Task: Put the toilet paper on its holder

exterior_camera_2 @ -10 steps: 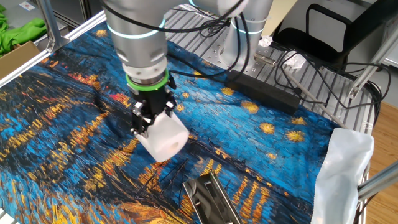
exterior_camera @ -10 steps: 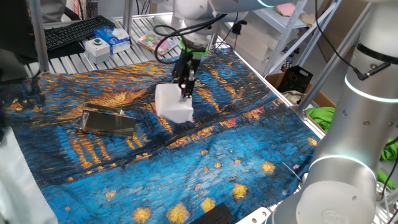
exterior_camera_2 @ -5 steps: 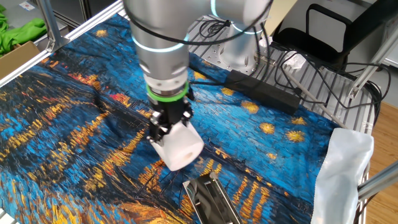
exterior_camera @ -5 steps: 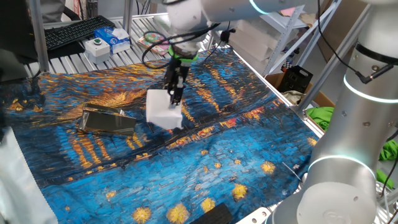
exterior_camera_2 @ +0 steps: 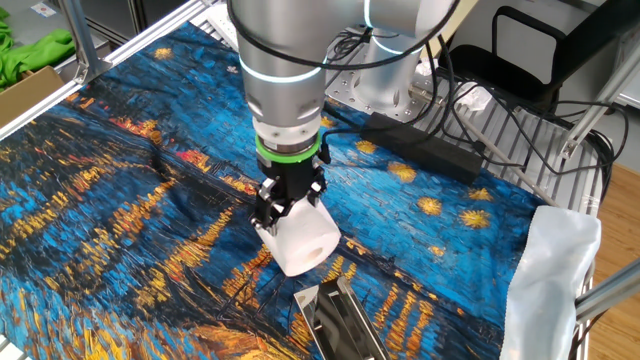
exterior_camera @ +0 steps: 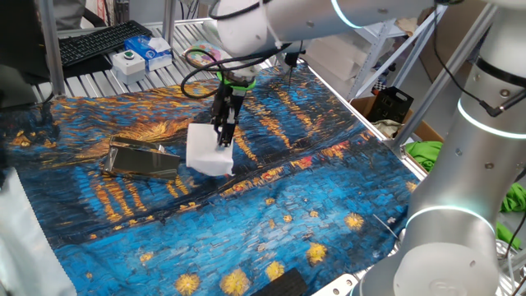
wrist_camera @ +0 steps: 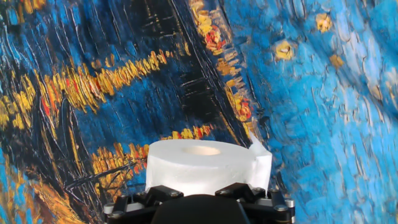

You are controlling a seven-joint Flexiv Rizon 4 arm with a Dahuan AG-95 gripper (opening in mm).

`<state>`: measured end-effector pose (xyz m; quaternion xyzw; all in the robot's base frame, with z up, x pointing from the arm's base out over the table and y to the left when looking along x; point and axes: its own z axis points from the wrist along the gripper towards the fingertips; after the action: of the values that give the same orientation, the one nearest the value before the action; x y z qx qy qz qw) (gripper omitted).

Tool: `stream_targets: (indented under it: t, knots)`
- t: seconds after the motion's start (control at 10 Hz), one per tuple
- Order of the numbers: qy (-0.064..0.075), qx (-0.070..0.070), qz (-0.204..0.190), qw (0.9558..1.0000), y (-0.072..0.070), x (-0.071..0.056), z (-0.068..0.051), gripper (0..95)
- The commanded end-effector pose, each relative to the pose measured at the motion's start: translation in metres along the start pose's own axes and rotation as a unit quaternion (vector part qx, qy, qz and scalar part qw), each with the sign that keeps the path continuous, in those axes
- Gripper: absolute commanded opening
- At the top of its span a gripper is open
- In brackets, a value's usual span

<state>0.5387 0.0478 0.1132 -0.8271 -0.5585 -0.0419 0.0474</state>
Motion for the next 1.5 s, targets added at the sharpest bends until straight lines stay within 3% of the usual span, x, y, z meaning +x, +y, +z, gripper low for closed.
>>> stream_targets:
  t: [0.1,0.2,0.3,0.4,0.6,0.7,0.8,1.1,1.3,1.5]
  knots:
    - [-0.001,0.005,-0.01,0.9999,0.0002,0.0014,-0.0001,0.0]
    - [-0.012,0.011,-0.026,0.9995,0.0006,0.001,0.0002,0.0]
    - [-0.025,0.007,-0.031,0.9992,0.0006,0.001,0.0002,0.0]
    - [-0.048,-0.002,-0.039,0.9981,0.0006,0.001,0.0002,0.0]
    - [-0.072,-0.013,-0.063,0.9954,0.0006,0.001,0.0002,0.0]
    - [-0.075,-0.016,-0.074,0.9943,0.0006,0.001,0.0002,0.0]
    - [-0.088,-0.027,-0.097,0.991,0.0006,0.001,0.0002,0.0]
    - [-0.087,-0.025,-0.133,0.987,0.0006,0.001,0.0002,0.0]
    - [-0.075,-0.019,-0.147,0.9861,0.0006,0.001,0.0002,0.0]
    - [-0.078,-0.021,-0.145,0.9862,0.0006,0.001,0.0002,0.0]
